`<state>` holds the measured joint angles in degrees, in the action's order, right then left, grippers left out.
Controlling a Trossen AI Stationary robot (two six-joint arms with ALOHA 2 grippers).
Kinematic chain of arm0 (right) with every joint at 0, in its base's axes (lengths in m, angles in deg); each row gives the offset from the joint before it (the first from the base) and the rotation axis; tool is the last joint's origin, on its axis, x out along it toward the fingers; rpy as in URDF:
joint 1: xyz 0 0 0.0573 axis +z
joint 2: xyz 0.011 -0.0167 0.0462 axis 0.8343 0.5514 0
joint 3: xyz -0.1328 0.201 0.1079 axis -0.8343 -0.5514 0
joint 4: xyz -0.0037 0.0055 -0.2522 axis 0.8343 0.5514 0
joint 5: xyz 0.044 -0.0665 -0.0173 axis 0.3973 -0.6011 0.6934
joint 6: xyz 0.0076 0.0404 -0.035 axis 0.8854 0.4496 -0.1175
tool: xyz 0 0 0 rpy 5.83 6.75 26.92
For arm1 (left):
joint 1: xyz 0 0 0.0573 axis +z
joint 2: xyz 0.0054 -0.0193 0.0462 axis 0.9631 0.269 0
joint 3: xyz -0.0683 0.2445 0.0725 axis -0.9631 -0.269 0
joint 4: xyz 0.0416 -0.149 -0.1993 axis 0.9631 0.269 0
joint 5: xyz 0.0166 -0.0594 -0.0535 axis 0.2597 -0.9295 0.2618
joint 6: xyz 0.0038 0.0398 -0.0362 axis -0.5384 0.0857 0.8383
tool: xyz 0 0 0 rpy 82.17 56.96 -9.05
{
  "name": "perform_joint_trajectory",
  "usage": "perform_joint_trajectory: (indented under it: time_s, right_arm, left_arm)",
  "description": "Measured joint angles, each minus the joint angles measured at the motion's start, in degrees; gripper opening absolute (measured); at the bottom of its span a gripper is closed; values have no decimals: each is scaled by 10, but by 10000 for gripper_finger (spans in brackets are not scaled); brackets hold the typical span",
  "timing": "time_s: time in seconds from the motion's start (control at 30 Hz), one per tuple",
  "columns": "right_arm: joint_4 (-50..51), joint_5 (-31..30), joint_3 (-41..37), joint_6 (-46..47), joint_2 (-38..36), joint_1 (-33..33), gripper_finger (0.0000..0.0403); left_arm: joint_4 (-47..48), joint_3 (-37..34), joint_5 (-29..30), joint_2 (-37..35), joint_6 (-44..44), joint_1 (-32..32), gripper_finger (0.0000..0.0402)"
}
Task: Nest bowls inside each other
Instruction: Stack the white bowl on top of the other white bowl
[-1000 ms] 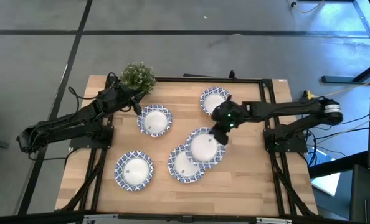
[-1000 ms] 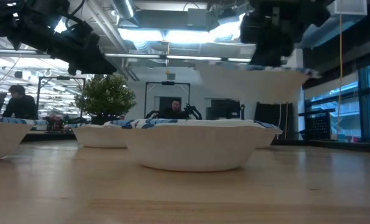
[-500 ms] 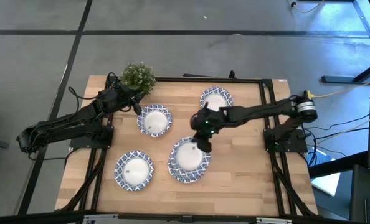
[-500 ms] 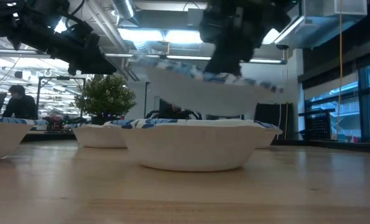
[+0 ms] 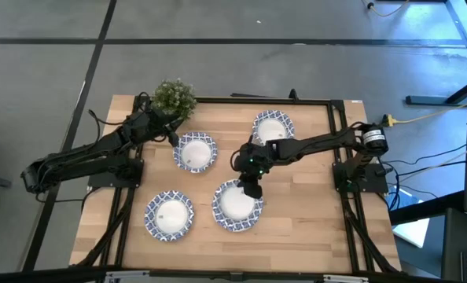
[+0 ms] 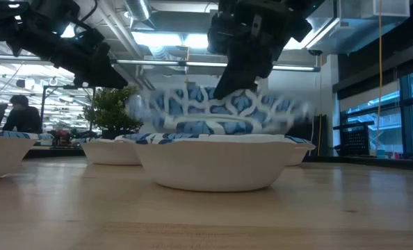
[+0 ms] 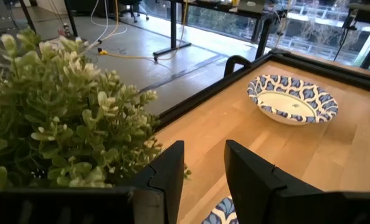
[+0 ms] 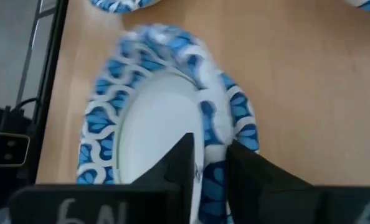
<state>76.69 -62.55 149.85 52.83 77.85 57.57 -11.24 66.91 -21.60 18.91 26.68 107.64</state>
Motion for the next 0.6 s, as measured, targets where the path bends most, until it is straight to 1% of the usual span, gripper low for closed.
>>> perform_joint_trajectory:
  time_s: [0.1, 0.2, 0.27, 0.47, 0.6]
  right_arm:
    - [2, -15, 0, 0, -1, 7, 109]
    - [1, -64, 0, -1, -2, 10, 132]
    - [0, -79, 0, -7, -2, 9, 141]
    - [19, -81, 0, -29, -18, -8, 146]
    - [42, -109, 0, -32, -56, -27, 143]
  left_arm:
    - [10, 0, 0, 0, 0, 0, 110]
    - [10, 0, 0, 0, 0, 0, 110]
    - [10, 0, 0, 0, 0, 0, 110]
    - [12, 0, 0, 0, 0, 0, 110]
    - [17, 0, 0, 0, 0, 0, 110]
